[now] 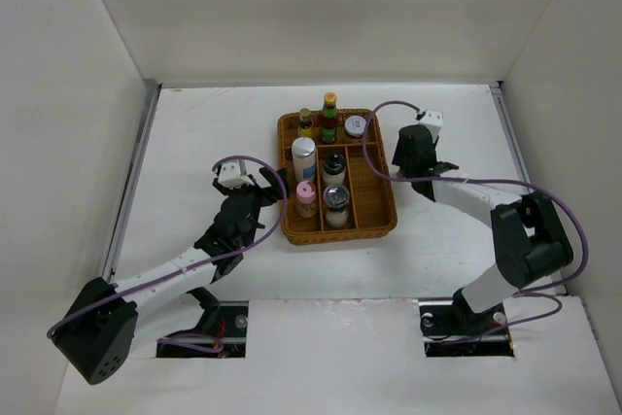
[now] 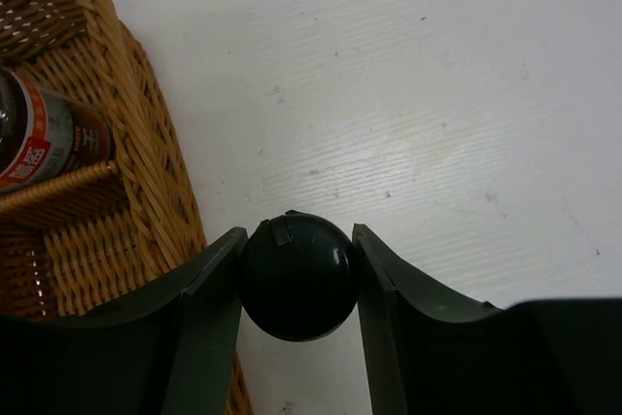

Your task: Organize the condiment bottles

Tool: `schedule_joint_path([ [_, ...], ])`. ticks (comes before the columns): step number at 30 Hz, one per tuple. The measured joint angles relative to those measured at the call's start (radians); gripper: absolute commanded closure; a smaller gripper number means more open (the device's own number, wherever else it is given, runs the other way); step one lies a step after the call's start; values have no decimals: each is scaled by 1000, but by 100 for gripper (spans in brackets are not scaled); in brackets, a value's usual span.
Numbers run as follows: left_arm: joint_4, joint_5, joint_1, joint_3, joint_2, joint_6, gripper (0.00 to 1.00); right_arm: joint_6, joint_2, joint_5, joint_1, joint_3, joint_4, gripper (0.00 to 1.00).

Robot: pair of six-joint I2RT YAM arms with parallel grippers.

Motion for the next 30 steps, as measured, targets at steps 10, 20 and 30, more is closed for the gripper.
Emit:
schedule_joint_path([
  [10, 2, 0, 18, 0, -7, 0, 2, -61, -232, 101, 121, 1, 10, 57],
  [20, 7, -28, 31, -12, -27, -4, 0, -71, -62, 58, 248, 93, 74, 57],
  [30, 7, -73, 41, -28, -41, -14, 0, -69, 105, 27, 252, 93, 97, 55],
])
